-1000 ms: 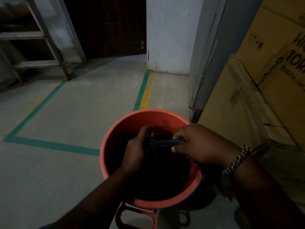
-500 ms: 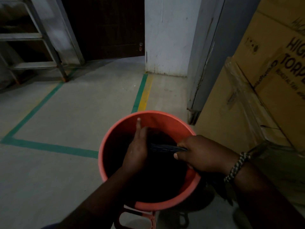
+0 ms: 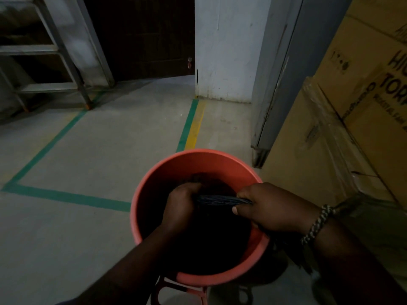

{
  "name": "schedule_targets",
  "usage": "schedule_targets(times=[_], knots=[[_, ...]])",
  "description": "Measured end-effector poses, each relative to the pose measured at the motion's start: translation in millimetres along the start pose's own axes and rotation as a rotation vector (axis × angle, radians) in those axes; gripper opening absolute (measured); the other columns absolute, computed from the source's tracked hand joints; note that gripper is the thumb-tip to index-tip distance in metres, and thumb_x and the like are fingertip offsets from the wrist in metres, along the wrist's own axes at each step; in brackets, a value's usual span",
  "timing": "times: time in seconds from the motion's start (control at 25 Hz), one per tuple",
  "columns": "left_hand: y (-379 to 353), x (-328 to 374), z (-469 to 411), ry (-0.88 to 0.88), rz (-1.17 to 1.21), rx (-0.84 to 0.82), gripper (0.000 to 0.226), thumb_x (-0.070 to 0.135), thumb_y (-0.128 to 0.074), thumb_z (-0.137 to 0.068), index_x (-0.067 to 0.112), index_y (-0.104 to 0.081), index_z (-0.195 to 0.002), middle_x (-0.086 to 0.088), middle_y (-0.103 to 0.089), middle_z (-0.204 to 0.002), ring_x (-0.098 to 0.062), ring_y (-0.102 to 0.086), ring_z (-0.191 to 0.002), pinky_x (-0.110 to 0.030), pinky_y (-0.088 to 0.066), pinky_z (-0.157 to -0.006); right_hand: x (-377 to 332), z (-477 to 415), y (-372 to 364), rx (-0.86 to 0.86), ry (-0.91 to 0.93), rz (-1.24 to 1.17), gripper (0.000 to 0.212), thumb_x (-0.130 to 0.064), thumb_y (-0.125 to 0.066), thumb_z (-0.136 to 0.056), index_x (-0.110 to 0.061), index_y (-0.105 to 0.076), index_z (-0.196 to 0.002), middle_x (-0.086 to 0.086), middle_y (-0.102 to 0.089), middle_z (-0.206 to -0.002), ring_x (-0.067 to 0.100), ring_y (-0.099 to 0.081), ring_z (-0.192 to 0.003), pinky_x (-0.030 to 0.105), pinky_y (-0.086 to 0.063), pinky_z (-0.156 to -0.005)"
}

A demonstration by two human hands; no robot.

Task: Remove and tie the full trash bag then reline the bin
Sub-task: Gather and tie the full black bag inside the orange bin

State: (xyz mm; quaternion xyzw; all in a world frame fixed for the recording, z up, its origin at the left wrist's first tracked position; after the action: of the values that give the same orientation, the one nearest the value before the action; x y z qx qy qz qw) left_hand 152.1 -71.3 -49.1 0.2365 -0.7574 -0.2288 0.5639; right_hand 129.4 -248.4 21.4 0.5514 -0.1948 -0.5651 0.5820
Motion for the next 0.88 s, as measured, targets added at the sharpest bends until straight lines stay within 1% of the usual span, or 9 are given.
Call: schedule_targets(times=[0.08,0.16,0.32,0.44,0.52,0.6,0.68,0.76,0.88], knots=[[2,0,0,-0.038,-0.059,-0.012,0.036,0.008,-0.083,-0.064,0.022,-0.076,-0.096,0.009,-0.074,-0.095,-0.005,-0.067,-0.092,-0.029,-0.054,-0.085,2,-4,1,0.016,0.002,-0.008,0.03,-0.041,-0.062,-0.097,-0.025,-0.056,-0.073,-0.005,-0.064,-0.066,0.005,-0.06,-0.064,0.035,-0.05,-0.071],[3,-2,-1,-0.036,-0.079,-0.02,0.043,0.008,-0.087,-0.057,0.022,-0.076,-0.096,0.007,-0.074,-0.093,-0.008,-0.067,-0.09,-0.029,-0.054,-0.081,6,-7,2,0.063,0.002,-0.022,0.027,-0.042,-0.063,-0.096,-0.029,-0.056,-0.073,-0.007,-0.063,-0.071,0.009,-0.062,-0.072,0.037,-0.051,-0.072],[3,-4,-3,-0.022,-0.095,-0.019,0.033,0.015,-0.08,-0.06,0.019,-0.073,-0.092,0.005,-0.072,-0.088,-0.014,-0.068,-0.086,-0.035,-0.054,-0.077,16,-11,7,0.229,-0.008,-0.052,0.011,-0.047,-0.06,-0.089,-0.037,-0.06,-0.084,-0.007,-0.065,-0.078,0.015,-0.064,-0.078,0.041,-0.054,-0.074],[3,-7,-2,-0.014,-0.112,-0.016,0.034,0.008,-0.083,-0.057,0.015,-0.071,-0.087,0.003,-0.07,-0.084,-0.014,-0.066,-0.082,-0.038,-0.054,-0.074,20,-14,8,0.301,-0.024,-0.034,0.008,-0.044,-0.061,-0.089,-0.037,-0.057,-0.089,-0.005,-0.065,-0.081,0.021,-0.065,-0.079,0.042,-0.055,-0.073],[5,-7,-2,-0.008,-0.104,-0.011,0.028,0.009,-0.079,-0.059,0.014,-0.069,-0.085,0.003,-0.068,-0.082,-0.014,-0.065,-0.081,-0.038,-0.053,-0.073,24,-17,5,0.309,-0.05,-0.022,0.013,-0.042,-0.063,-0.091,-0.035,-0.054,-0.097,-0.003,-0.066,-0.086,0.025,-0.065,-0.081,0.042,-0.055,-0.073],[7,-6,-2,-0.032,-0.108,0.004,0.025,0.01,-0.079,-0.062,0.014,-0.068,-0.084,0.005,-0.067,-0.082,-0.014,-0.065,-0.081,-0.035,-0.052,-0.073,26,-19,1,0.306,-0.069,0.025,0.015,-0.043,-0.061,-0.092,-0.034,-0.051,-0.099,0.0,-0.067,-0.09,0.029,-0.065,-0.083,0.043,-0.055,-0.073],[10,-1,-2,-0.056,-0.102,0.03,0.024,0.006,-0.081,-0.066,0.017,-0.066,-0.082,0.007,-0.065,-0.081,-0.011,-0.063,-0.081,-0.029,-0.048,-0.073,29,-22,-4,0.288,-0.085,0.056,0.013,-0.043,-0.06,-0.093,-0.034,-0.054,-0.099,0.001,-0.069,-0.093,0.029,-0.066,-0.086,0.043,-0.056,-0.074],[15,2,-1,-0.063,-0.05,0.076,0.018,0.006,-0.073,-0.074,0.018,-0.069,-0.086,0.007,-0.068,-0.086,-0.01,-0.064,-0.086,-0.027,-0.048,-0.078,32,-23,-10,0.229,-0.105,0.016,0.01,-0.043,-0.062,-0.093,-0.034,-0.058,-0.092,-0.001,-0.069,-0.091,0.025,-0.067,-0.086,0.04,-0.055,-0.076],[27,8,-4,-0.049,0.06,0.117,0.025,0.008,-0.065,-0.08,0.018,-0.076,-0.101,0.005,-0.074,-0.098,-0.008,-0.066,-0.096,-0.027,-0.051,-0.089,31,-22,-17,0.139,-0.068,-0.177,0.017,-0.038,-0.065,-0.095,-0.031,-0.061,-0.08,-0.003,-0.072,-0.079,0.014,-0.07,-0.074,0.039,-0.057,-0.075]])
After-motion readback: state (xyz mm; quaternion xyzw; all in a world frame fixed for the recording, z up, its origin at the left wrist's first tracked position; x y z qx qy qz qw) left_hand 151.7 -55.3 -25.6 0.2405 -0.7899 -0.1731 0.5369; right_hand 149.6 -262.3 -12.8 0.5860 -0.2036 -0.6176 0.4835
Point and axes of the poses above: each hand's wrist, its own z-axis away from the middle knuckle, its own y-axis out of the back of the hand, x = y × z, the point moved 8 cm from there along -z, towards the middle knuckle
